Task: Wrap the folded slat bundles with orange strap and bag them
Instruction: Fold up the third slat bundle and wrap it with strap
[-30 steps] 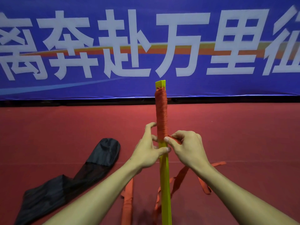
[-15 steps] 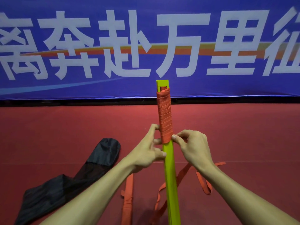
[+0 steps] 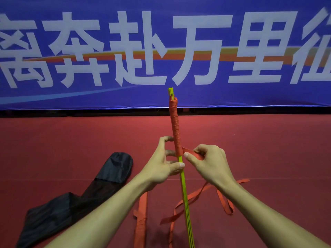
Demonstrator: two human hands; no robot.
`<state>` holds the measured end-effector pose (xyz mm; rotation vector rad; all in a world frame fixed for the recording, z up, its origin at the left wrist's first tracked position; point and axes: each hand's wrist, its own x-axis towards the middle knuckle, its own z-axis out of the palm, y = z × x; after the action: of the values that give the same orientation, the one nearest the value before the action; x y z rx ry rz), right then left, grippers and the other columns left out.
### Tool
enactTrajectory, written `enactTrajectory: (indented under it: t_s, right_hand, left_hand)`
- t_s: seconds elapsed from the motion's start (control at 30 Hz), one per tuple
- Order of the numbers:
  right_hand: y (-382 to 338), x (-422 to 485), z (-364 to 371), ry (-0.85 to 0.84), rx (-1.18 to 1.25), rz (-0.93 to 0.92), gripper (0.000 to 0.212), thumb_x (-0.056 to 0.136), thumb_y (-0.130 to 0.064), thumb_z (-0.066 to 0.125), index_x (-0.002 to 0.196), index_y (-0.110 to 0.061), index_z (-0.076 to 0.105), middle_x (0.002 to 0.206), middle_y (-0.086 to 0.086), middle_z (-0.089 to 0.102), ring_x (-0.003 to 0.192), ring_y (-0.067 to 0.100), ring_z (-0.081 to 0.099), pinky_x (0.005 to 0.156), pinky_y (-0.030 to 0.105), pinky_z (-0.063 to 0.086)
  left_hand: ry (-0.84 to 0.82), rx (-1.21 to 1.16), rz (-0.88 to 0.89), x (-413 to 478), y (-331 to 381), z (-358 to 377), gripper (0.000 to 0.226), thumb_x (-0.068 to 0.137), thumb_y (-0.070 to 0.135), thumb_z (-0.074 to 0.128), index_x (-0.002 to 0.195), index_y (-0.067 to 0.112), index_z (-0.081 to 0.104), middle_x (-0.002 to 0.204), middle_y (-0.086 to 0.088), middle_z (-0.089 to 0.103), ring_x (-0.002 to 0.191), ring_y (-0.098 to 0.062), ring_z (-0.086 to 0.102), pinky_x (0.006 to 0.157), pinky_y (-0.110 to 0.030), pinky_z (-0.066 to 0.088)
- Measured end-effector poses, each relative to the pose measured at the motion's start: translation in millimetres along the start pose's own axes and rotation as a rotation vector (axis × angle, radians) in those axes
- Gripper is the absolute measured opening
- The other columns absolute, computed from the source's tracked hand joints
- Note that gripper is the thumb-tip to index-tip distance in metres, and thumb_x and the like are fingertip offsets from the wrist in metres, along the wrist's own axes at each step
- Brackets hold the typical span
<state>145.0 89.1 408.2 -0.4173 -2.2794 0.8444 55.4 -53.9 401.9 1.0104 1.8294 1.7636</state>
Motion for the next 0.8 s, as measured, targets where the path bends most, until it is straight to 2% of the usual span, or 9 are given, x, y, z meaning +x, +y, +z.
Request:
enactTrajectory:
  t_s: [0.1, 0.27, 0.4, 0.47, 0.6, 0.67, 0.73, 0.8]
  right_hand:
    - [-6, -1, 1, -0.005, -0.013, -0.043, 0.026, 0.08, -0.039, 0.075, 0.067, -0.018, 0.066, 0.055, -0.005, 0.059, 0.055, 0.011, 0.053, 0.056, 0.034, 0.044]
    - [-5, -2, 2, -0.007, 0.0, -0.044, 0.032, 0.077, -0.045, 0.076, 0.063, -0.018, 0.063, 0.053, -0.004, 0.056, 0.053, 0.012, 0.048, 0.054, 0.035, 0.043]
    - [-3, 0, 6, 0.019, -0.04, -0.072, 0.026, 0.082, -0.043, 0.072, 0.07, -0.021, 0.069, 0.061, -0.005, 0.062, 0.063, 0.02, 0.058, 0.06, 0.037, 0.049]
    - [-1, 0, 8, 0.037, -0.041, -0.085, 0.024, 0.083, -0.043, 0.07, 0.073, -0.021, 0.07, 0.067, -0.004, 0.067, 0.069, 0.023, 0.062, 0.063, 0.039, 0.051]
    - [1, 0, 7, 0.042, -0.048, -0.097, 0.021, 0.087, -0.04, 0.068, 0.081, -0.021, 0.075, 0.074, -0.005, 0.07, 0.074, 0.02, 0.065, 0.066, 0.039, 0.052]
    - [3, 0, 6, 0.051, -0.038, -0.086, 0.02, 0.086, -0.04, 0.069, 0.082, -0.021, 0.076, 0.075, -0.006, 0.071, 0.075, 0.018, 0.065, 0.067, 0.039, 0.053]
    - [5, 1, 6, 0.056, -0.023, -0.063, 0.02, 0.085, -0.04, 0.071, 0.081, -0.021, 0.076, 0.073, -0.007, 0.071, 0.074, 0.017, 0.065, 0.067, 0.039, 0.053]
    - [6, 2, 6, 0.055, -0.011, -0.042, 0.02, 0.084, -0.041, 0.072, 0.077, -0.022, 0.075, 0.071, -0.007, 0.071, 0.073, 0.015, 0.066, 0.067, 0.039, 0.053]
  left_hand:
    - [0.03, 0.051, -0.002, 3, -3, 4, 0.059, 0.089, -0.01, 0.065, 0.117, 0.036, 0.04, 0.105, -0.005, 0.057, 0.07, -0.007, 0.067, 0.065, -0.024, 0.056]
    - [0.064, 0.117, 0.013, 8, -8, 3, 0.052, 0.087, -0.002, 0.07, 0.114, 0.037, 0.047, 0.102, -0.005, 0.06, 0.068, -0.01, 0.065, 0.061, -0.024, 0.049]
    - [0.128, 0.21, 0.055, 8, -8, 4, 0.043, 0.083, 0.007, 0.077, 0.107, 0.03, 0.049, 0.094, 0.0, 0.065, 0.069, -0.008, 0.063, 0.07, -0.033, 0.055]
    - [0.138, 0.197, 0.079, 8, -7, 4, 0.042, 0.083, 0.006, 0.078, 0.103, 0.024, 0.046, 0.094, 0.002, 0.067, 0.076, -0.008, 0.064, 0.076, -0.035, 0.056]
    - [0.078, 0.171, 0.08, 6, -1, 3, 0.033, 0.089, 0.003, 0.071, 0.108, 0.016, 0.046, 0.102, -0.006, 0.065, 0.086, -0.011, 0.063, 0.074, -0.034, 0.056]
    - [-0.002, 0.145, 0.049, 5, 2, -1, 0.04, 0.089, -0.006, 0.066, 0.117, 0.014, 0.045, 0.109, -0.013, 0.062, 0.085, -0.016, 0.063, 0.07, -0.032, 0.057]
    - [-0.1, 0.099, 0.006, 3, 2, -5, 0.053, 0.086, -0.019, 0.058, 0.123, 0.014, 0.04, 0.102, -0.013, 0.062, 0.077, -0.013, 0.063, 0.063, -0.028, 0.055]
    - [-0.187, 0.073, -0.013, 2, 1, -9, 0.061, 0.084, -0.026, 0.054, 0.126, 0.015, 0.035, 0.093, -0.013, 0.062, 0.073, -0.013, 0.062, 0.063, -0.027, 0.053]
